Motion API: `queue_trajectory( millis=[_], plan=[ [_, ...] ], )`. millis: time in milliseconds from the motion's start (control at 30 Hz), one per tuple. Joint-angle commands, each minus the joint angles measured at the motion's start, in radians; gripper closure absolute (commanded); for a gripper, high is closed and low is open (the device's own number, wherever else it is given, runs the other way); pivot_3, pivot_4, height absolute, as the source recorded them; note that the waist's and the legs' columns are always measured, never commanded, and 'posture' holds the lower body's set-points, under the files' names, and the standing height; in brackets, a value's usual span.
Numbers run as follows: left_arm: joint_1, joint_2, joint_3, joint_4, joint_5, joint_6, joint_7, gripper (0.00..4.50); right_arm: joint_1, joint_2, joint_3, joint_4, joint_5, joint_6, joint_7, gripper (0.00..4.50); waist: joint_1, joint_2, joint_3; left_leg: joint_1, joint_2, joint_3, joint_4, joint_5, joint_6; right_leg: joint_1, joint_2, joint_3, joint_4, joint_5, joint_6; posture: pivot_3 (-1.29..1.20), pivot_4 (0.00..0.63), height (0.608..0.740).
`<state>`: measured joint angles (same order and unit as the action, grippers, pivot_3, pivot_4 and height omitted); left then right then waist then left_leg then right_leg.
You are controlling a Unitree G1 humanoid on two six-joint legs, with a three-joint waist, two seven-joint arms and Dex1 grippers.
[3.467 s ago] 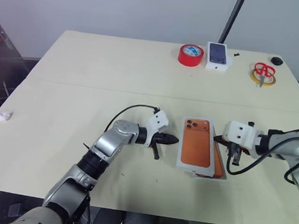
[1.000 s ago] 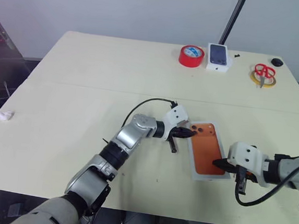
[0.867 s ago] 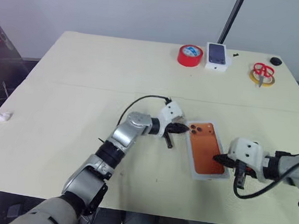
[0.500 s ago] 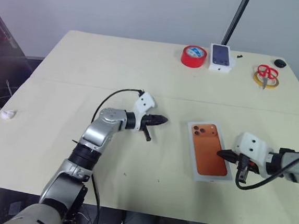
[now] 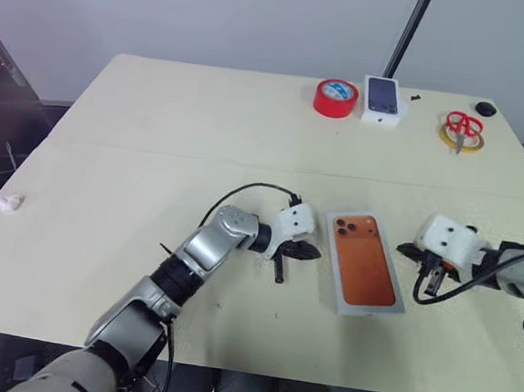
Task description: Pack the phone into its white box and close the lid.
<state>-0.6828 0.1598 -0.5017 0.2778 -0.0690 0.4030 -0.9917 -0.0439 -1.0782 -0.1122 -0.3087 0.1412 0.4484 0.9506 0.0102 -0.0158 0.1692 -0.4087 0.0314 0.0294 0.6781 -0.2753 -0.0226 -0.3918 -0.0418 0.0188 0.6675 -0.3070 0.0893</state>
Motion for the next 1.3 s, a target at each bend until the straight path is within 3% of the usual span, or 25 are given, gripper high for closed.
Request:
queue_trajectory(
  millis=[33, 400, 1300],
  plan=[
    [-0.027, -0.022, -0.005, 0.004, 0.017, -0.033, 0.002, 4.5, -0.028, 0.015, 0.011, -0.039, 0.011, -0.006, 0.004, 4.46, 0.001, 0.0, 0.0, 0.0, 0.0, 0.0, 0.0, 0.0, 0.0, 0.0, 0.0, 0.0, 0.0, 0.0, 0.0, 0.0, 0.15, 0.725],
    [-0.032, -0.103, 0.088, -0.002, -0.041, -0.019, 0.035, 4.5, -0.016, 0.028, -0.014, -0.064, 0.032, 0.019, 0.018, 4.46, 0.001, 0.0, 0.0, 0.0, 0.0, 0.0, 0.0, 0.0, 0.0, 0.0, 0.0, 0.0, 0.0, 0.0, 0.0, 0.0, 0.15, 0.725],
    [-0.003, -0.088, 0.083, -0.036, -0.024, 0.005, 0.008, 4.5, -0.021, 0.047, -0.012, 0.006, -0.013, -0.012, -0.024, 4.46, 0.001, 0.0, 0.0, 0.0, 0.0, 0.0, 0.0, 0.0, 0.0, 0.0, -0.001, 0.0, 0.0, 0.0, 0.0, 0.0, 0.15, 0.725]
  ],
)
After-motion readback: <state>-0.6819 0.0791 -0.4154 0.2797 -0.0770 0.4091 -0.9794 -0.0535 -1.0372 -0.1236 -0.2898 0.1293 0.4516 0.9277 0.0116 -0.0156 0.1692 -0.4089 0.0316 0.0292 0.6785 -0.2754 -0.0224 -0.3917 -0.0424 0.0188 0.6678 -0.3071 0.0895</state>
